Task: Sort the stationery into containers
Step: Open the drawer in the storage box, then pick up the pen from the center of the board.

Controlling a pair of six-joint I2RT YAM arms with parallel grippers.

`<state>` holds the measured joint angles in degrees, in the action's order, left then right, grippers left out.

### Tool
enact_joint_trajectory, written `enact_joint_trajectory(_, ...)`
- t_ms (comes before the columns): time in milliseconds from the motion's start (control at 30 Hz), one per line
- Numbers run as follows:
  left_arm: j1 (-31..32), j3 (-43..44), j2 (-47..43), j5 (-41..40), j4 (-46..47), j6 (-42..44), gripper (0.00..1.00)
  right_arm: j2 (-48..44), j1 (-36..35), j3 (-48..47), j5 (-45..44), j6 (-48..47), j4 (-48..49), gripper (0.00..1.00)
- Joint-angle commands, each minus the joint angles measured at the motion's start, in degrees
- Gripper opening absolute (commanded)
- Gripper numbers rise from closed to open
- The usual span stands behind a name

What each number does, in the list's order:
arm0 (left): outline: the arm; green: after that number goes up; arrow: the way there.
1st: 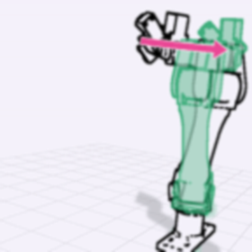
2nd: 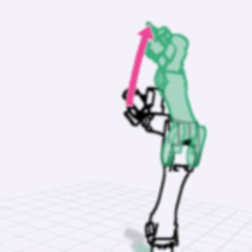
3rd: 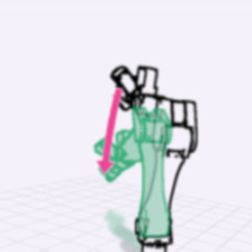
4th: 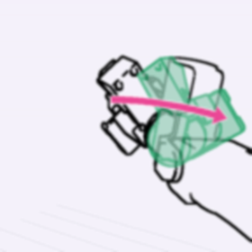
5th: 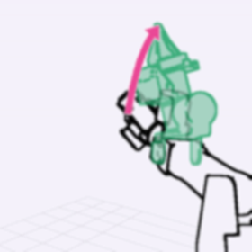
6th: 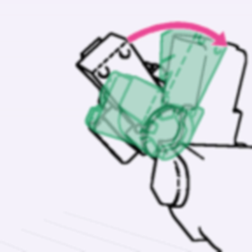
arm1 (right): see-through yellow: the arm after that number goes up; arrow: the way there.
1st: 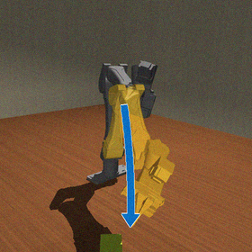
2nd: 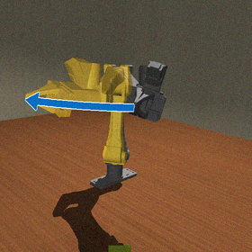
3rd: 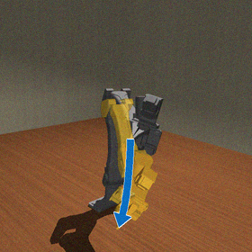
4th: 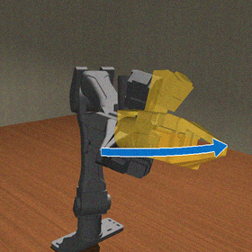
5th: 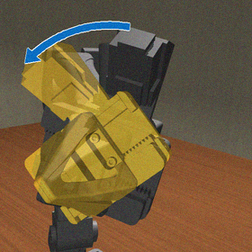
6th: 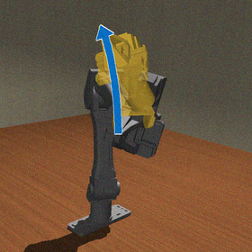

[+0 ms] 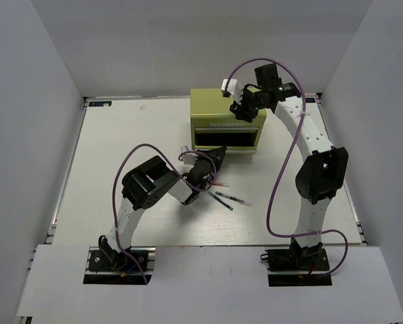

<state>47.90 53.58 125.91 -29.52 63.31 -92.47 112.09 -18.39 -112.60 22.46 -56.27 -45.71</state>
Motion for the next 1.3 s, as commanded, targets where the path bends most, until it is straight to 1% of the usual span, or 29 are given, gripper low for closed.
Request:
enact_joint_trajectory(0,0.44,-2.43,-4.70,-0.54,-4.77,2.99,0.03,5.94,1.08,2.03,-7.69,2.30,-3.42,0.53)
enact_joint_trajectory(33,1.05,-2.43,-4.71,-0.54,-5.56,2.99,0.03,5.86,1.25,2.38,-7.69,2.39,-3.50,0.54)
enact_joint_trajectory(67,1.06,-2.43,-5.31,-0.54,-5.56,2.99,0.07,5.77,1.17,2.47,-7.61,2.39,-3.33,0.54)
enact_joint_trajectory(133,1.06,-3.05,-5.32,-0.54,-5.56,2.99,0.13,5.42,1.25,3.08,-7.34,2.39,-3.42,0.60)
enact_joint_trajectory(167,1.06,-3.57,-5.93,-0.54,-5.56,2.99,0.31,5.24,1.25,3.43,-6.99,2.39,-3.24,0.62)
enact_joint_trajectory(200,1.06,-3.57,-5.94,-0.54,-5.56,2.99,0.41,4.98,1.25,3.96,-6.82,2.48,-2.98,0.64)
enact_joint_trajectory(233,1.06,-3.57,-6.55,-0.54,-5.56,2.99,0.49,4.45,1.25,4.05,-6.47,2.39,-2.63,0.68)
enact_joint_trajectory(267,1.06,-4.09,-7.42,-0.54,-6.70,2.99,0.62,4.19,1.08,4.31,-6.03,2.39,-2.63,0.70)
enact_joint_trajectory(300,1.06,-4.10,-7.95,-1.15,-7.32,2.99,0.66,3.32,1.25,5.01,-5.76,2.39,-1.93,0.71)
enact_joint_trajectory(367,0.53,-4.10,-9.27,-1.16,-7.85,3.52,0.72,2.96,1.08,5.63,-4.97,2.39,-1.84,0.77)
enact_joint_trajectory(533,0.00,-6.73,-11.30,0.16,-6.53,4.31,0.79,-0.02,1.25,7.29,-4.00,2.48,-1.39,0.87)
enact_joint_trajectory(567,0.00,-6.74,-12.25,0.16,-6.53,4.92,0.84,-0.47,1.34,7.39,-4.00,2.39,-1.13,0.90)
enact_joint_trajectory(633,0.00,-8.05,-14.28,1.47,-7.05,5.62,0.84,-2.91,1.43,9.14,-3.56,2.39,-1.13,0.90)
enact_joint_trajectory(667,0.00,-8.58,-14.98,1.48,-8.02,5.63,0.90,-3.63,1.34,9.67,-3.47,2.22,-1.04,0.90)
enact_joint_trajectory(733,0.00,-8.58,-16.91,4.45,-8.98,7.38,0.91,-6.95,1.43,12.38,-3.04,1.95,-0.61,0.90)
enact_joint_trajectory(767,0.00,-8.58,-17.71,5.51,-11.52,7.39,0.91,-7.76,1.43,13.10,-2.69,1.78,-0.78,0.90)
enact_joint_trajectory(800,0.00,-9.28,-18.50,6.57,-12.67,7.91,0.98,-9.42,1.43,14.41,-1.99,1.60,-0.69,0.90)
enact_joint_trajectory(900,0.00,-10.77,-22.36,9.82,-18.82,7.91,0.98,-14.07,1.60,18.72,0.12,0.29,-1.13,0.90)
enact_joint_trajectory(933,0.00,-10.78,-23.50,11.31,-20.58,7.91,1.00,-15.23,1.43,20.56,0.39,-0.59,-1.13,0.90)
enact_joint_trajectory(967,0.00,-11.39,-24.56,12.46,-22.77,7.91,1.00,-18.28,1.43,22.75,1.79,-0.94,-1.13,0.90)
enact_joint_trajectory(1000,0.00,-11.39,-26.40,14.73,-28.88,7.91,1.00,-19.18,1.52,23.73,2.50,-1.47,-0.96,0.90)
enact_joint_trajectory(1033,0.00,-10.52,-27.37,15.54,-31.99,8.70,1.00,-20.24,1.34,27.22,3.90,-1.82,-0.52,0.90)
enact_joint_trajectory(1067,0.00,-10.52,-28.34,16.07,-34.37,9.66,1.00,-24.25,1.78,28.65,6.17,-2.09,0.79,0.90)
enact_joint_trajectory(1100,0.00,-10.52,-30.18,16.77,-38.13,10.63,1.00,-25.94,1.52,30.40,7.06,-3.31,1.67,0.90)
enact_joint_trajectory(1133,0.00,-10.52,-31.24,17.30,-40.52,11.25,1.00,-27.53,1.43,34.94,8.03,-3.32,4.99,0.90)
enact_joint_trajectory(1167,0.00,-10.52,-32.21,17.30,-42.89,11.25,1.00,-33.29,1.52,39.86,10.65,-2.62,9.02,0.90)
enact_joint_trajectory(1200,0.00,-10.52,-33.17,18.17,-46.05,11.78,1.00,-35.00,1.43,42.00,11.72,-2.18,10.54,0.90)
enact_joint_trajectory(1233,0.00,-10.52,-35.53,18.18,-47.47,13.52,1.00,-38.23,1.34,46.63,13.65,-1.31,13.95,0.90)
enact_joint_trajectory(1267,0.00,-10.52,-36.69,18.18,-49.05,14.41,1.00,-39.48,1.17,50.59,15.41,-1.47,14.16,0.90)
